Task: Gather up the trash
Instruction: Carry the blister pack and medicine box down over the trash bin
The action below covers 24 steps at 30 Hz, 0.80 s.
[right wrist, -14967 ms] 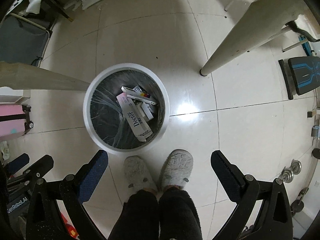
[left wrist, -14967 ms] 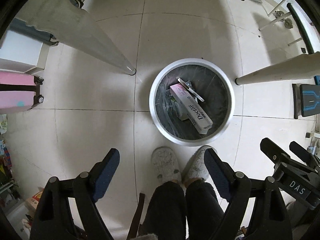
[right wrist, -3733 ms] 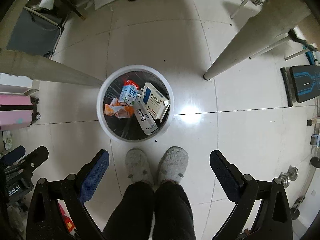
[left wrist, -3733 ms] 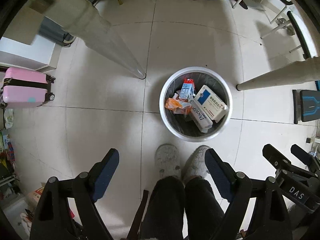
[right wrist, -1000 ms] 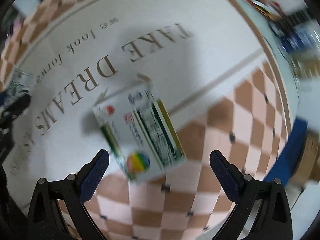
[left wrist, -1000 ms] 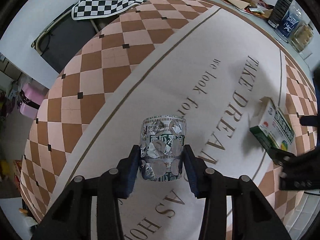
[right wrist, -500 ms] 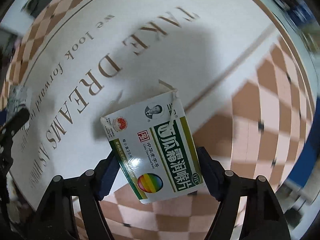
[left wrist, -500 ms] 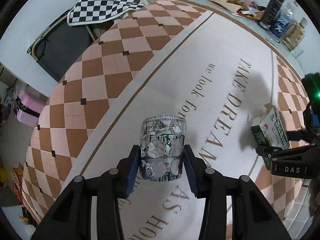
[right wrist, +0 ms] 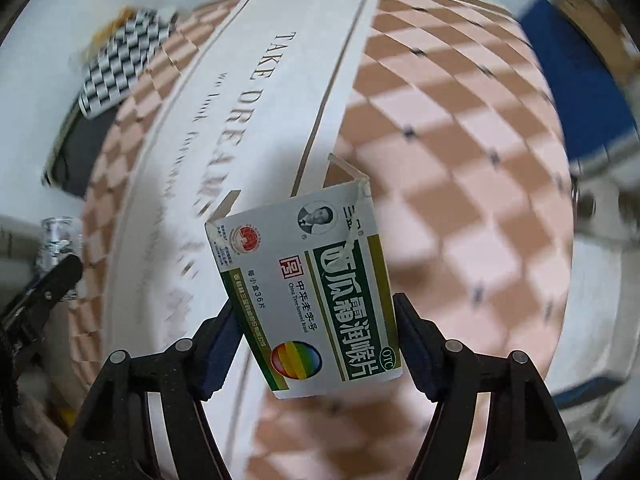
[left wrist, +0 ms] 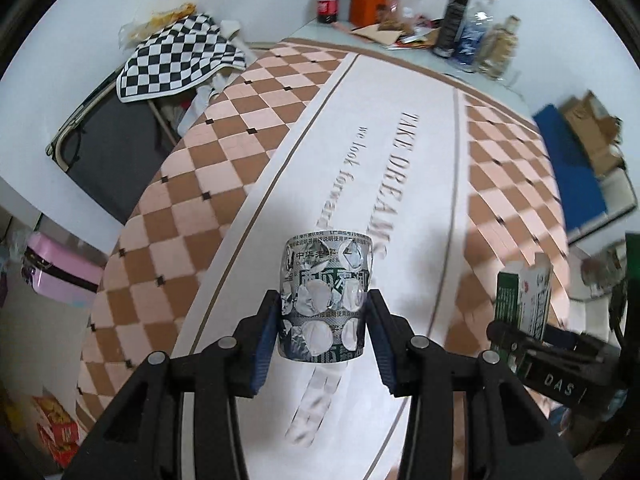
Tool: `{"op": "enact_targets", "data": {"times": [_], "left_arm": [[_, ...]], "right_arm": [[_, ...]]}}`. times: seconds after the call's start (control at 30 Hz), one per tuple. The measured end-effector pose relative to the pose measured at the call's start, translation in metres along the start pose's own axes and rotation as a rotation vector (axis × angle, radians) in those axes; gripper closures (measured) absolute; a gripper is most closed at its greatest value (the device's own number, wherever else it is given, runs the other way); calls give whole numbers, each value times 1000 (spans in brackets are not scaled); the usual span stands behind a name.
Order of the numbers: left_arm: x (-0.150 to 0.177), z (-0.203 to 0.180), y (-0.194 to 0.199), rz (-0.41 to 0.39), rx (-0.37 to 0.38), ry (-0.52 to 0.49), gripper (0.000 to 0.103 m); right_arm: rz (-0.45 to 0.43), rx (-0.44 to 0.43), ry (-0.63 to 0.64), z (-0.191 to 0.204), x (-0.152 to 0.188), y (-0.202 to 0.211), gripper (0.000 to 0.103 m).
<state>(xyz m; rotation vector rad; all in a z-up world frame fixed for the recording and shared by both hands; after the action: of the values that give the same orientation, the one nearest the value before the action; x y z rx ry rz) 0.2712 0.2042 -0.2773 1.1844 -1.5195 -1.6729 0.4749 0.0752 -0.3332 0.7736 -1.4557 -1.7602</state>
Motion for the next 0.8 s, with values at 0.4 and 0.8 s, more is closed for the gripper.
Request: {"op": "enact_targets", "data": {"times": [0.4,0.8], "left_arm": [[163,80,66,36,200,-194,64],[354,169,-39,455,210,-236,62]], "right_arm": [[-129,-231,-326,90,261,23,31],[127,-370,-551,131,520,-101,31]]}}
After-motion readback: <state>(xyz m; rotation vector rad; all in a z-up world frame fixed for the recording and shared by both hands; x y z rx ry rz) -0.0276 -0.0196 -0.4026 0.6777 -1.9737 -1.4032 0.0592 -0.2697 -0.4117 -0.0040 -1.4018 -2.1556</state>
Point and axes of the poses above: each gripper's, at about its wrist camera, not at the fingertips, and y roughly against the way its jaws point, z to its left, x to its underside, the point moved 2 cm from there along -y, roughly the way its jaws point, and after that the axes turned 10 degrees about z, right-handed, at the moved point
